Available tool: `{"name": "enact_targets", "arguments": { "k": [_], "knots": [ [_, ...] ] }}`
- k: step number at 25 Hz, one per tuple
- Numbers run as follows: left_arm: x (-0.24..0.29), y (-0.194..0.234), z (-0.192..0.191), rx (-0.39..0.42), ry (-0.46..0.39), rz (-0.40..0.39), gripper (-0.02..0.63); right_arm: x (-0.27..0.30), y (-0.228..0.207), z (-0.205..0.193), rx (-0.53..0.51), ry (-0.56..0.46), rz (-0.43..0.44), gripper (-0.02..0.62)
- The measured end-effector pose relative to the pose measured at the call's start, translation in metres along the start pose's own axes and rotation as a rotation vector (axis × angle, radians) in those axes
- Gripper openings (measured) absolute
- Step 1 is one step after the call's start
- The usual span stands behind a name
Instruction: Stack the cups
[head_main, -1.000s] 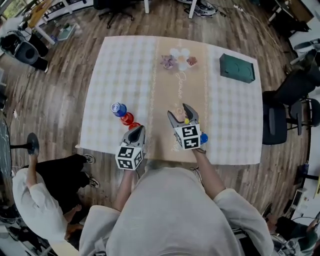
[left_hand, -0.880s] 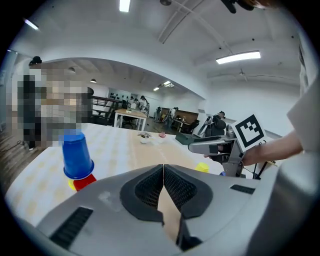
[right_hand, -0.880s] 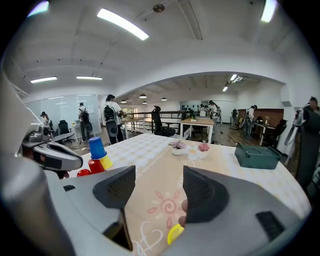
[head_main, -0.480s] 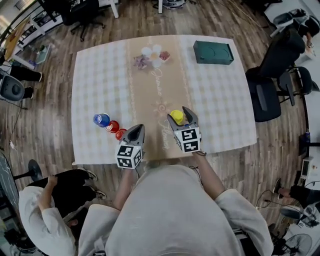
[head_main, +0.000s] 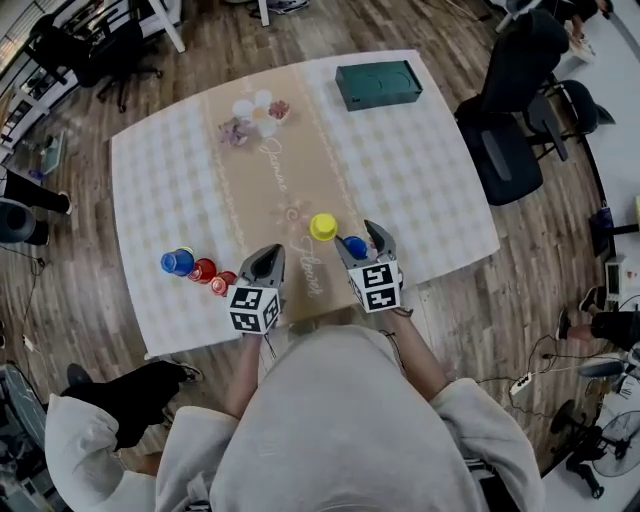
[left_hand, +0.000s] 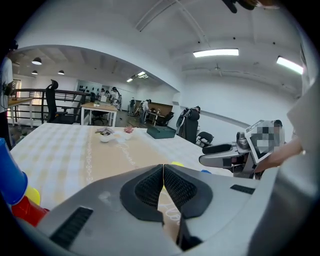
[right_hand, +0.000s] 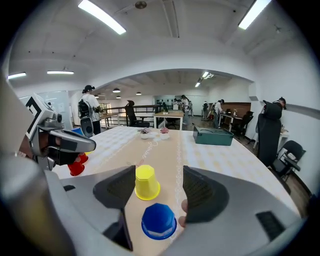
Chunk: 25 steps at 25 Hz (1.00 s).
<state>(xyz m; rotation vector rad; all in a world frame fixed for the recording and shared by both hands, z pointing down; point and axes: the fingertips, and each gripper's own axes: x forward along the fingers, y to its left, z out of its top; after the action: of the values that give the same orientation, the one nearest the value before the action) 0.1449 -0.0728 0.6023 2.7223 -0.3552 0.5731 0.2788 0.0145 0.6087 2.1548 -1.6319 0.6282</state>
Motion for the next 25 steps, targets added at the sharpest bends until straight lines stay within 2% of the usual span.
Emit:
{"name": "enact_targets", "arguments": {
  "k": [5,10,14,18,25],
  "knots": [
    [0.015,-0.015,0.001,0.029,0.02,-0.058,0.015,-0.007,-0.005,-0.026,0.031,0.035,-0.026,0.297],
    [0.02,-0.021,-0.002,0.044,0.037,-0.083,0.015,-0.005,-0.001,-0.057,0.053,0.095,-0.025,0.296],
    [0.02,-0.021,-0.004,0.047,0.044,-0.083,0.015,0.004,0.0,-0.076,0.061,0.13,-0.021,0.291],
    [0.015,-0.015,-0.007,0.043,0.047,-0.069,0.014,0.009,0.0,-0.082,0.066,0.149,-0.029,0.253],
    [0.006,-0.005,-0.008,0.031,0.046,-0.038,0.015,0.01,-0.003,-0.079,0.059,0.157,-0.03,0.235]
  ]
}}
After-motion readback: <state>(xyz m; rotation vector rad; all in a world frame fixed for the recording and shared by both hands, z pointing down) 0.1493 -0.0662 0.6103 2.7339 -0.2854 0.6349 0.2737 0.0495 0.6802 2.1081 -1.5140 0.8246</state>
